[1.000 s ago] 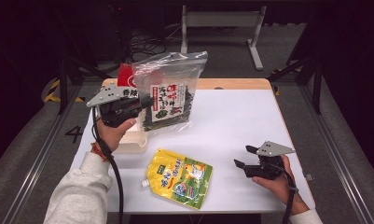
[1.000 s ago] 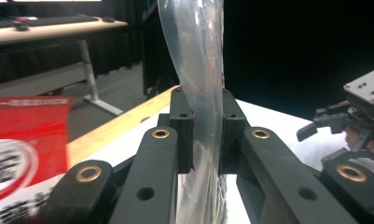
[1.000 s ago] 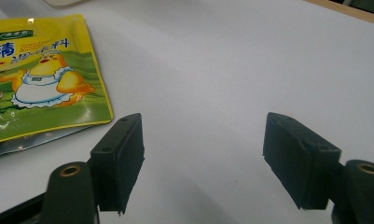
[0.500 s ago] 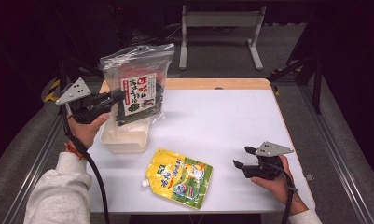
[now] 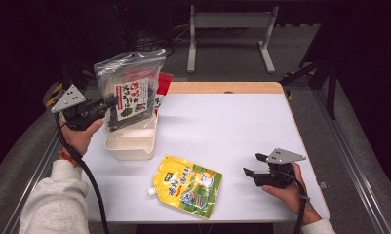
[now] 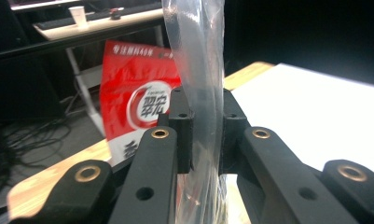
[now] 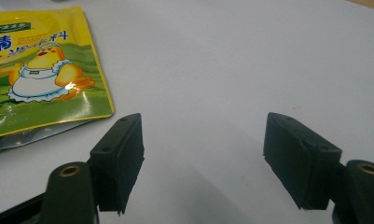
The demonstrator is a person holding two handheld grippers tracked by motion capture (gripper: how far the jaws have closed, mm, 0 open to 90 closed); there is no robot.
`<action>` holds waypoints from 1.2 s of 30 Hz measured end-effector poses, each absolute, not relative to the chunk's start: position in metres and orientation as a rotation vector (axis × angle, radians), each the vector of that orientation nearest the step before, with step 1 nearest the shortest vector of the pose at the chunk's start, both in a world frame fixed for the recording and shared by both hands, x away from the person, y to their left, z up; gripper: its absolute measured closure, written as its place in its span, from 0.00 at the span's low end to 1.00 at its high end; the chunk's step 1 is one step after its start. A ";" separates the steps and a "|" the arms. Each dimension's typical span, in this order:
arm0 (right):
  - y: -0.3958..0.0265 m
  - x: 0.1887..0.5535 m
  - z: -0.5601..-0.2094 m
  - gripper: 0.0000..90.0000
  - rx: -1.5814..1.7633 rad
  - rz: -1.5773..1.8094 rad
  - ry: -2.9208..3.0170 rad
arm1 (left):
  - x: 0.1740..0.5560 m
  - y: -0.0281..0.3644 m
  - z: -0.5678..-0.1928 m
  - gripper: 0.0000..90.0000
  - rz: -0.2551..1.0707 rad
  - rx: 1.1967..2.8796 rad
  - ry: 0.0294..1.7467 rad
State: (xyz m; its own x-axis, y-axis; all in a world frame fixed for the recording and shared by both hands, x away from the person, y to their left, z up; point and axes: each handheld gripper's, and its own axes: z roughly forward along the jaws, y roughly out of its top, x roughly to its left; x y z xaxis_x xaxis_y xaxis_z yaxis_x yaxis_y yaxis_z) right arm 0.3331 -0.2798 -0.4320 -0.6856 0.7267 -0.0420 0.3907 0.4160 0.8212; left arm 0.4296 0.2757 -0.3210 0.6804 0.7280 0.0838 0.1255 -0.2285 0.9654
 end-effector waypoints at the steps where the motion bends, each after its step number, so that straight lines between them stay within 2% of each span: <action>1: -0.280 0.333 -0.432 0.32 0.958 1.166 2.283 | 0.430 0.276 -0.323 0.89 0.652 1.740 0.687; 22: -0.279 0.333 -0.435 0.31 0.958 1.164 2.297 | 0.449 0.264 -0.360 0.87 0.627 1.735 0.666; 29: -0.279 0.332 -0.435 0.31 0.960 1.163 2.298 | 0.445 0.273 -0.367 0.78 0.608 1.732 0.696; 33: -0.279 0.332 -0.434 0.31 0.956 1.165 2.300 | 0.442 0.280 -0.375 0.76 0.606 1.758 0.721; 36: -0.278 0.332 -0.434 0.31 0.954 1.164 2.304 | 0.436 0.284 -0.381 0.70 0.618 1.804 0.754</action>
